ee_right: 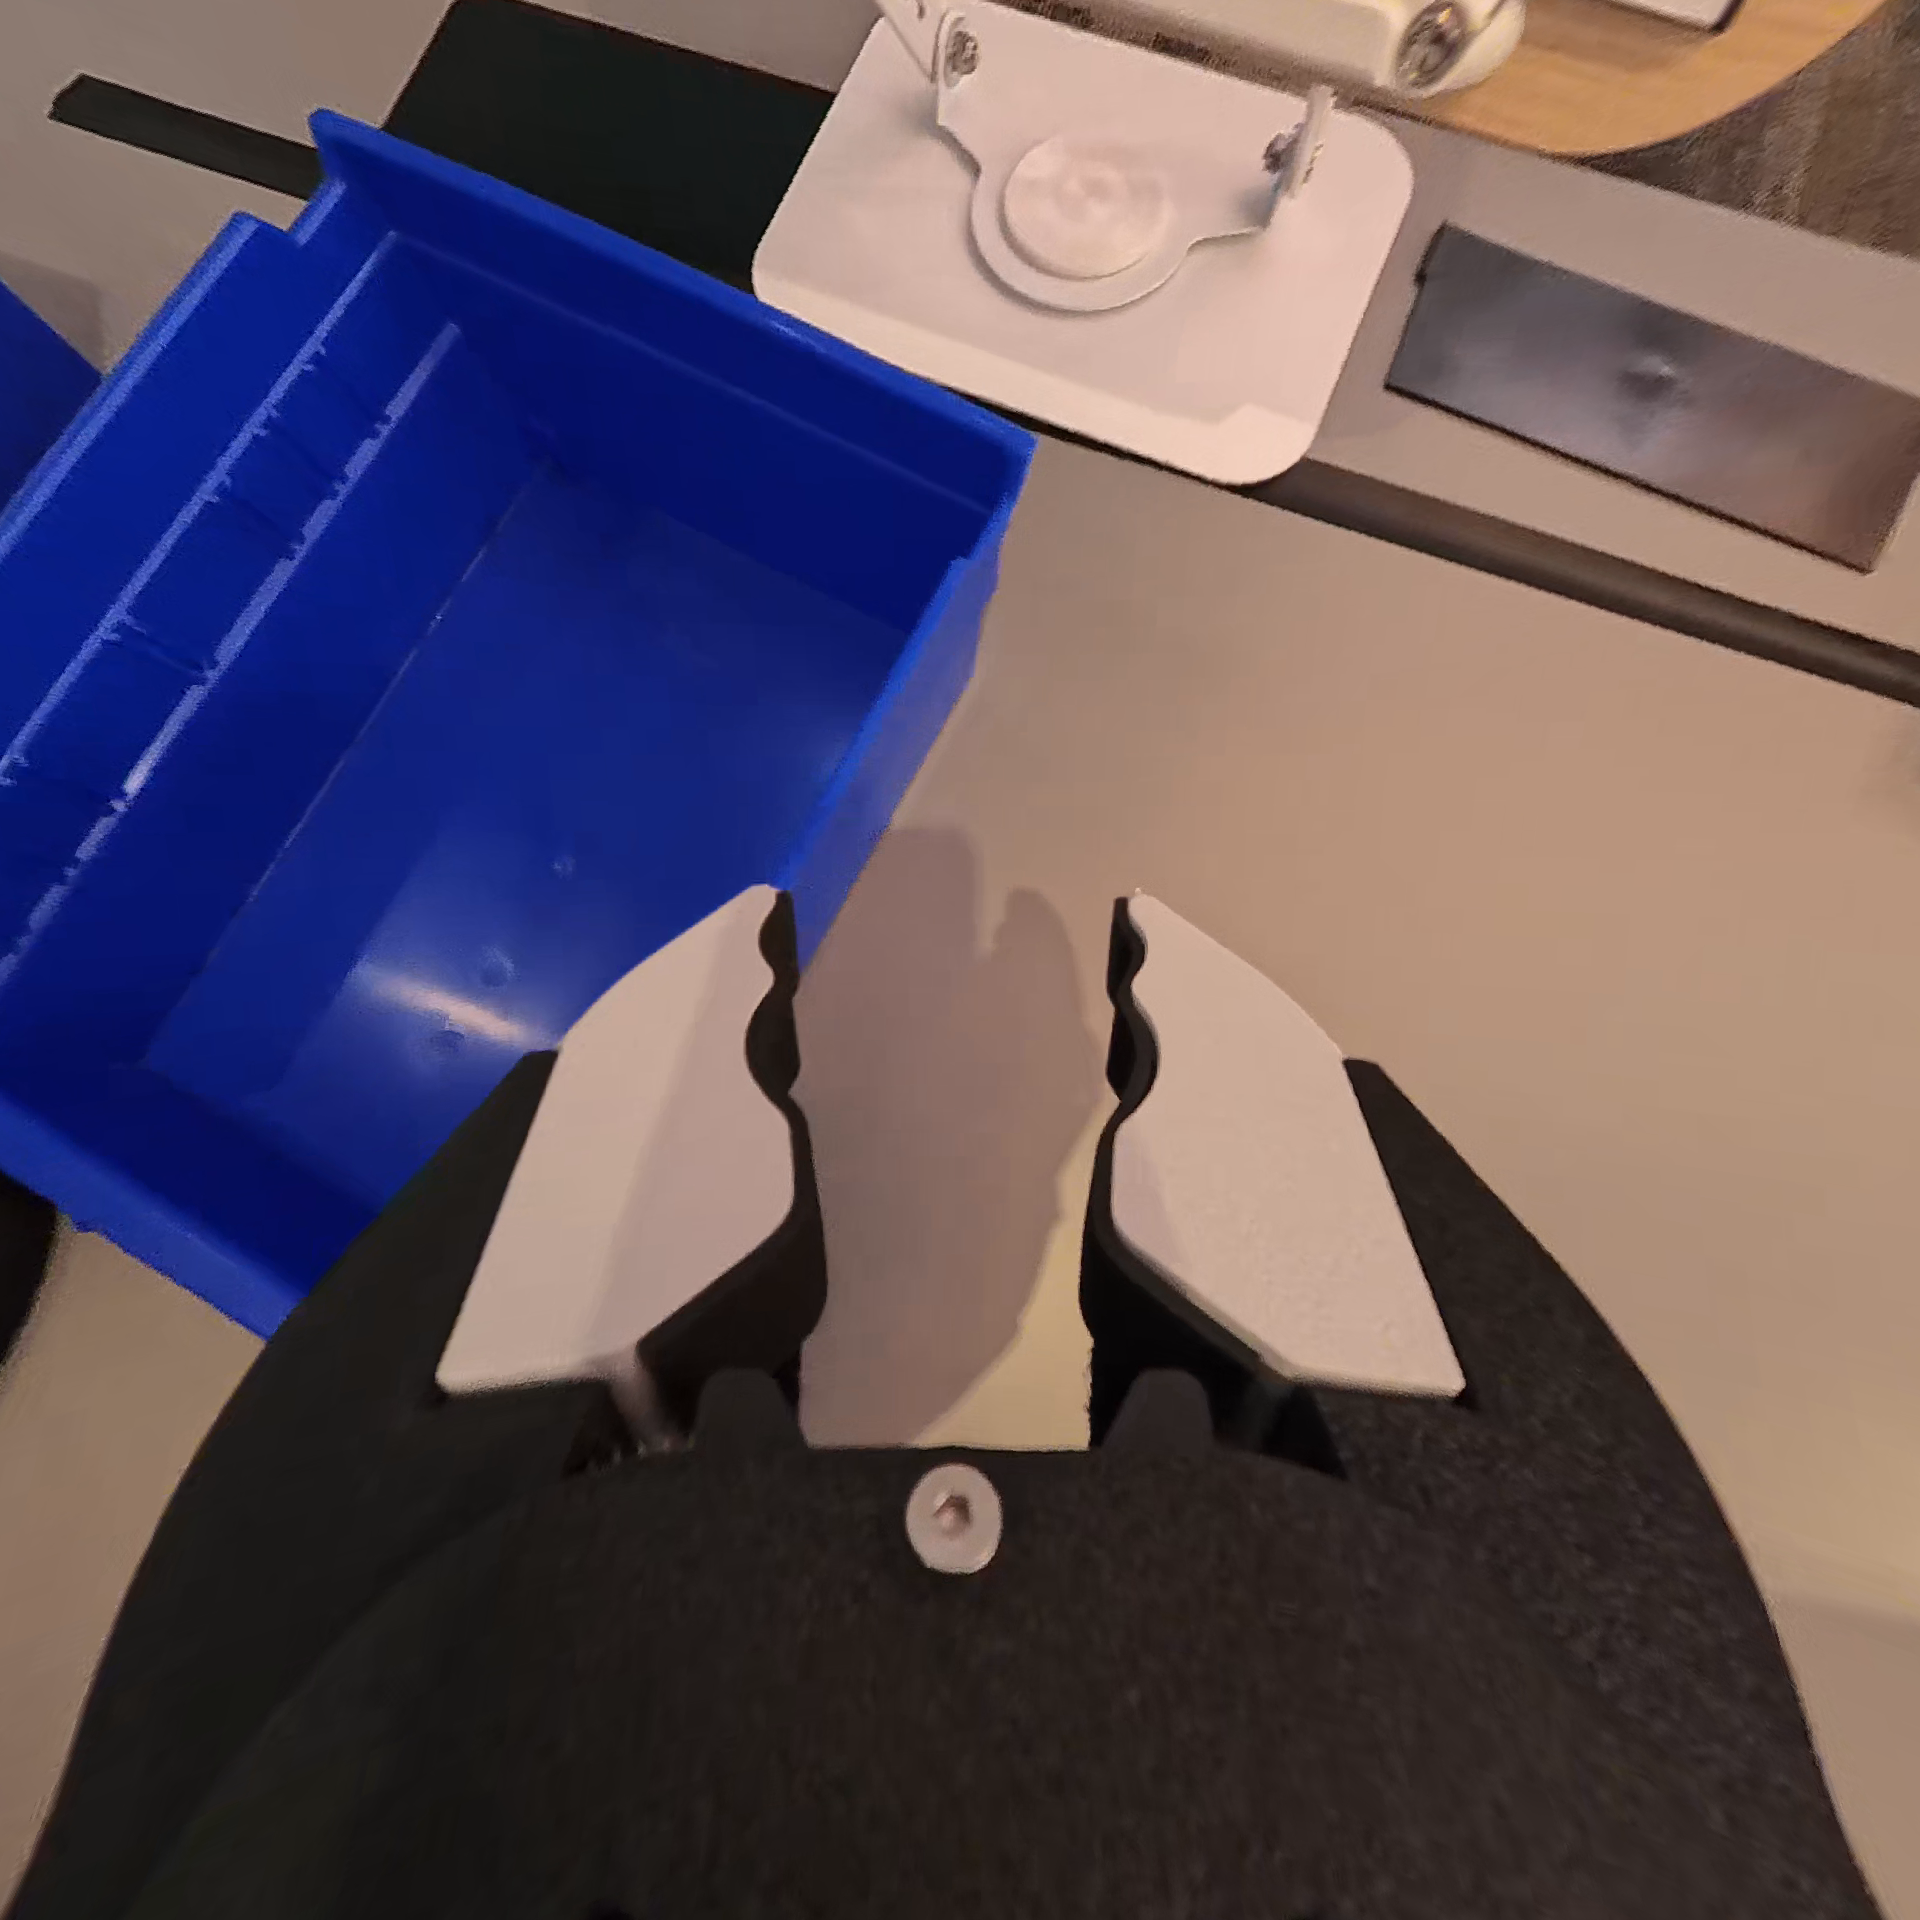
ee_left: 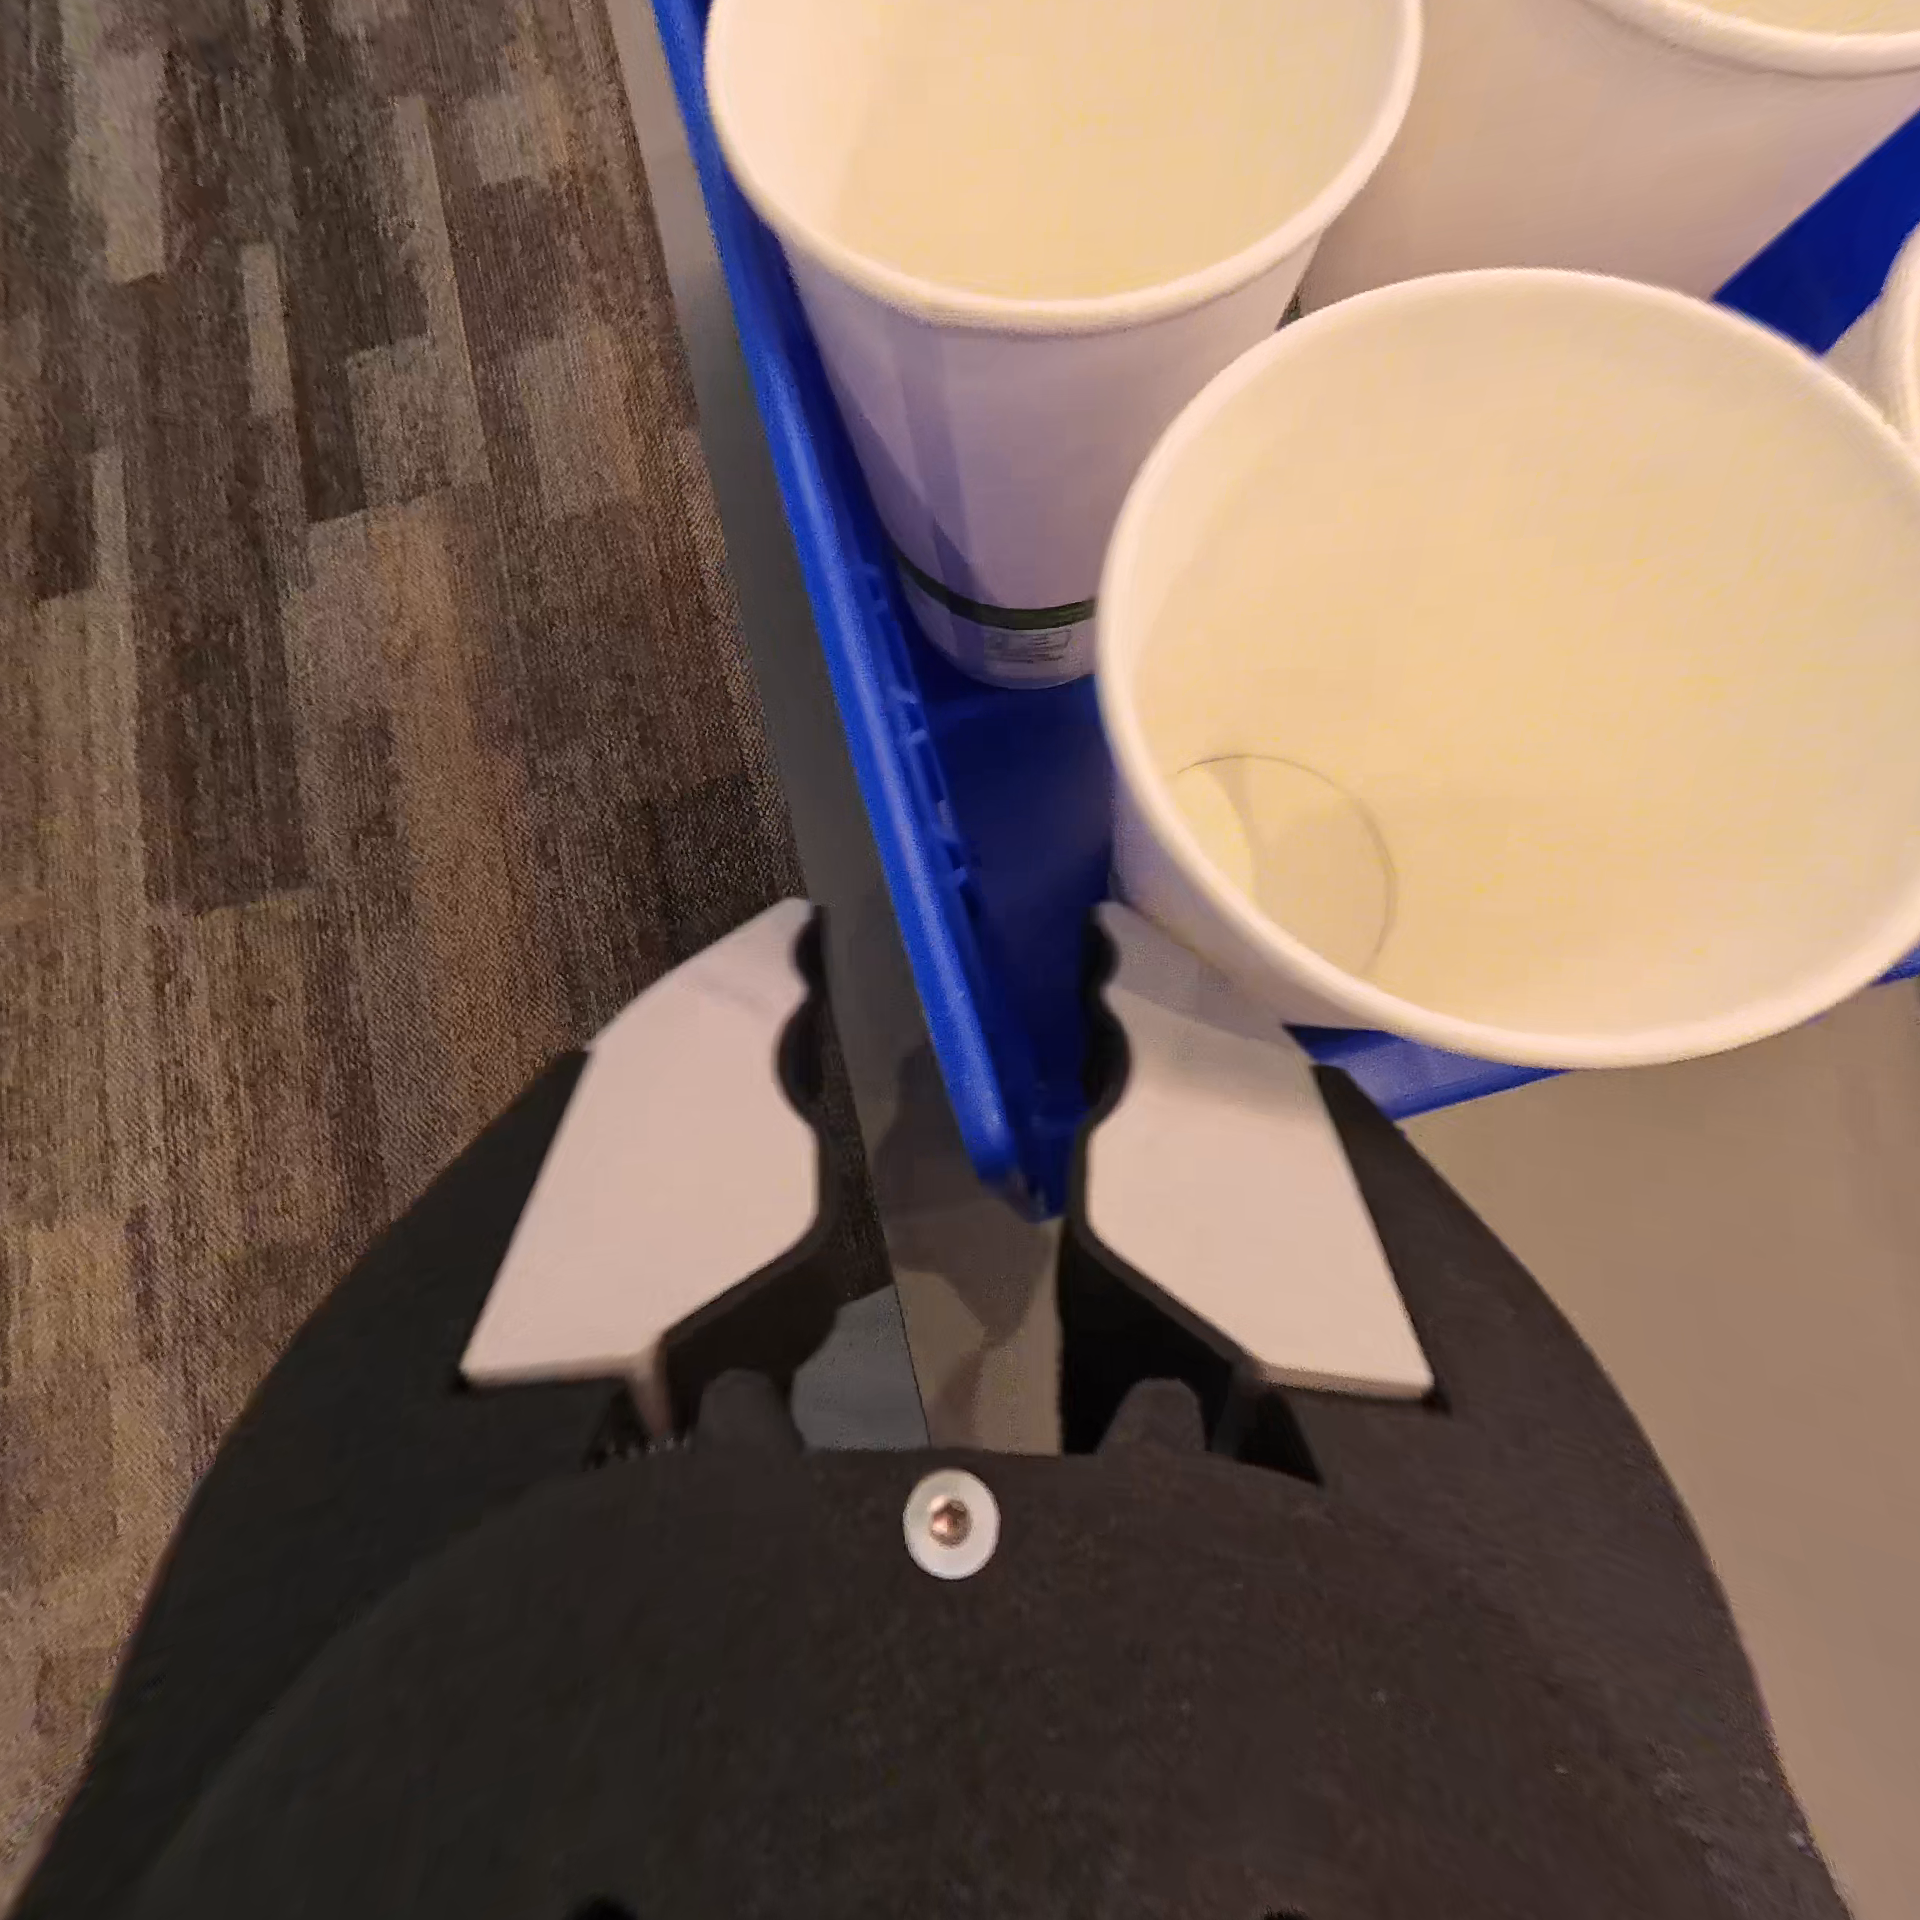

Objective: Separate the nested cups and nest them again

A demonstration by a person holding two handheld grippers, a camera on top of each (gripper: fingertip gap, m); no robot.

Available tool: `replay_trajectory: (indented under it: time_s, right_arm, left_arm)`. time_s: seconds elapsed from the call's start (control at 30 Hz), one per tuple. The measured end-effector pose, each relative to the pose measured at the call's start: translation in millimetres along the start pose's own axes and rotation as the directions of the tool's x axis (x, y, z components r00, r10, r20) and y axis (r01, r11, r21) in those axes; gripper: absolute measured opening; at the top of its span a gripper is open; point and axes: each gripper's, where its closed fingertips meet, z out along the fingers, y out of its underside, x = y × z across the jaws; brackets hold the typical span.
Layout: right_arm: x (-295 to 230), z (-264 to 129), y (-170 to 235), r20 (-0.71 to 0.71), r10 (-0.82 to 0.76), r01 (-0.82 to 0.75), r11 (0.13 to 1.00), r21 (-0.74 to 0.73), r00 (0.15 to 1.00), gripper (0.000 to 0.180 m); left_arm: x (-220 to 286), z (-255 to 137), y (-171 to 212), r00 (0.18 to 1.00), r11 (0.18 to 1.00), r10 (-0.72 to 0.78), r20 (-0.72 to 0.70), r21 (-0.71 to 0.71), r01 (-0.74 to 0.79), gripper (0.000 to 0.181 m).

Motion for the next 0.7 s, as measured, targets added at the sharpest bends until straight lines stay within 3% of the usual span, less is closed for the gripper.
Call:
replay_trajectory:
  time_s: [0.07,0.13,0.23,0.37,0.57,0.7]
  right_arm:
    - [-12.9,5.4,2.1,0.039,0.044,-0.043,0.999,-0.025,0.998,0.063]
    - [-29.3,11.6,5.7,0.101,0.103,-0.096,0.993,-0.066,0.99,0.068]
    - [-49.9,24.1,10.2,0.162,0.189,-0.171,0.978,-0.122,0.968,0.066]
    - [-51.3,44.7,33.6,0.046,0.141,-0.124,0.955,-0.271,0.989,0.064]
    - [-51.3,60.2,55.7,-0.023,0.052,-0.057,0.891,-0.451,0.998,0.016]
    - [-38.8,65.6,54.0,-0.026,0.059,-0.064,0.872,-0.486,0.998,0.009]
  left_arm:
    - [-2.3,-1.2,2.2,0.999,0.999,-0.04,0.001,0.009,0.04,0.067]
    - [-4.1,-6.2,2.5,0.995,0.994,-0.097,-0.012,0.046,0.098,0.076]
    - [-10.2,-22.7,-4.9,0.983,0.971,-0.18,-0.023,0.157,0.181,0.08]
    - [-19.3,-43.5,-5.3,0.979,0.957,-0.201,0.024,0.218,0.192,0.078]
    - [-22.0,-62.0,3.4,0.978,0.982,-0.13,0.165,0.159,0.103,0.075]
    - [-1.9,-73.5,-1.6,0.98,0.982,-0.1,0.171,0.175,0.07,0.072]
